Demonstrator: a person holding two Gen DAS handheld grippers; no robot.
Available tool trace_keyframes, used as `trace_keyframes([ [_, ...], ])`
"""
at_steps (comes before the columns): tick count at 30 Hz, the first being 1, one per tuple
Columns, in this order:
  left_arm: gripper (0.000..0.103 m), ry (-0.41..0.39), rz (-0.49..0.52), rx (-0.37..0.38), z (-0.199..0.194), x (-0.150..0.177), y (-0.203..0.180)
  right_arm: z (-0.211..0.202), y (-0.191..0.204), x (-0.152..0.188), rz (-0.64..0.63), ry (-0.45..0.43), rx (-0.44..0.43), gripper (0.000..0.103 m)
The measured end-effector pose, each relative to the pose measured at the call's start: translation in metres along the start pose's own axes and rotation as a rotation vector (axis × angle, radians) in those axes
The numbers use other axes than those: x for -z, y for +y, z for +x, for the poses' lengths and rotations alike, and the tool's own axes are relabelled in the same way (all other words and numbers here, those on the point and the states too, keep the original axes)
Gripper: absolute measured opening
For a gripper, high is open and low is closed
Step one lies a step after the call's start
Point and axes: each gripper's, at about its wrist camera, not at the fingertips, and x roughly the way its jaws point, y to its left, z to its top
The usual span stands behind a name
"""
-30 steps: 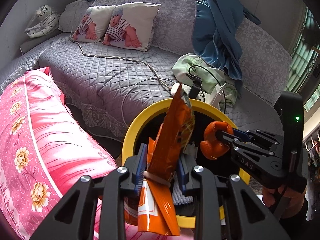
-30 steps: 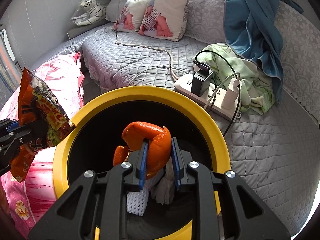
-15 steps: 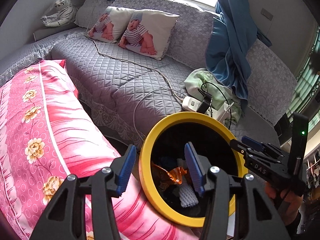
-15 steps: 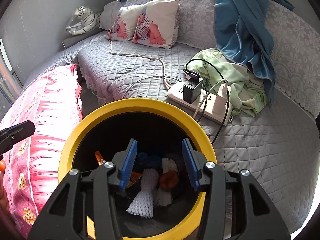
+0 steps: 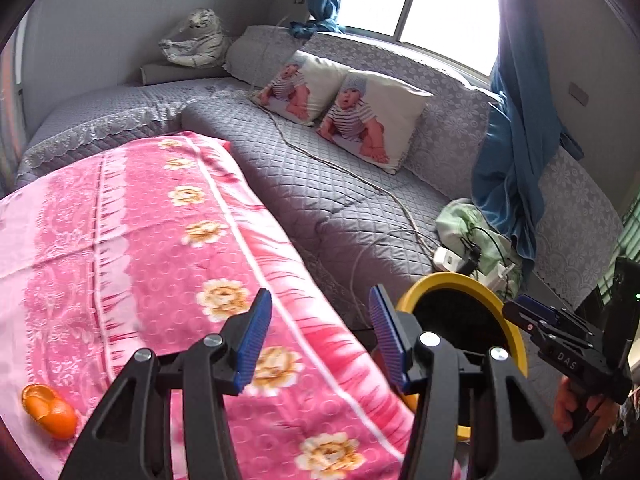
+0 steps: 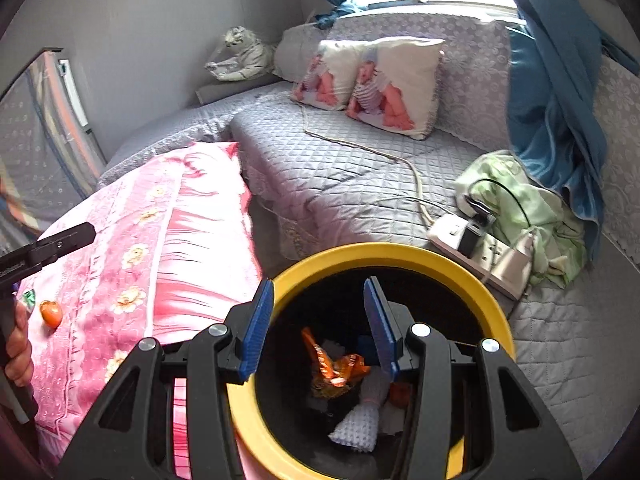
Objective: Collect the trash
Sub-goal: 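Move both grippers back toward the green wrapper and orange peel on the bed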
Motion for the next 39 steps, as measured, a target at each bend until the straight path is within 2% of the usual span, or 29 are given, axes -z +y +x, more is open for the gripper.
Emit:
trace_keyframes([
  [3, 0.050, -0.029, -0.053, -0.092, -0.026, 0.008, 0.051, 0.003, 0.038, -0.006, -0.053, -0.012, -0.112, 0.045],
  [5, 0.056, -0.049, -0.095, -0.150, -0.044, 0.015, 0.084, 0.008, 0.067, -0.009, -0.093, -0.004, -0.201, 0.046],
  [9, 0.057, -0.083, -0.174, -0.272, -0.085, 0.032, 0.148, 0.016, 0.134, -0.008, -0.185, 0.013, -0.345, 0.049],
  [11, 0.061, -0.094, -0.216, -0.325, -0.103, 0.042, 0.176, 0.019, 0.166, -0.006, -0.233, 0.028, -0.413, 0.052],
  [13, 0.063, -0.106, -0.254, -0.372, -0.122, 0.052, 0.202, 0.021, 0.200, -0.001, -0.291, 0.040, -0.463, 0.055],
  [16, 0.072, -0.127, -0.297, -0.437, -0.146, 0.067, 0.234, 0.026, 0.246, 0.009, -0.375, 0.058, -0.524, 0.057],
  [18, 0.072, -0.128, -0.314, -0.478, -0.157, 0.076, 0.251, 0.031, 0.274, 0.016, -0.431, 0.075, -0.560, 0.058],
  [22, 0.077, -0.117, -0.352, -0.510, -0.169, 0.096, 0.278, 0.038, 0.322, 0.031, -0.527, 0.101, -0.620, 0.063],
  [25, 0.077, -0.107, -0.362, -0.544, -0.172, 0.106, 0.288, 0.040, 0.349, 0.041, -0.602, 0.101, -0.629, 0.067],
  [29, 0.077, -0.102, -0.397, -0.551, -0.174, 0.116, 0.304, 0.047, 0.374, 0.052, -0.667, 0.102, -0.610, 0.071],
  [39, 0.077, -0.073, -0.408, -0.555, -0.160, 0.115, 0.319, 0.069, 0.400, 0.060, -0.724, 0.136, -0.591, 0.072],
])
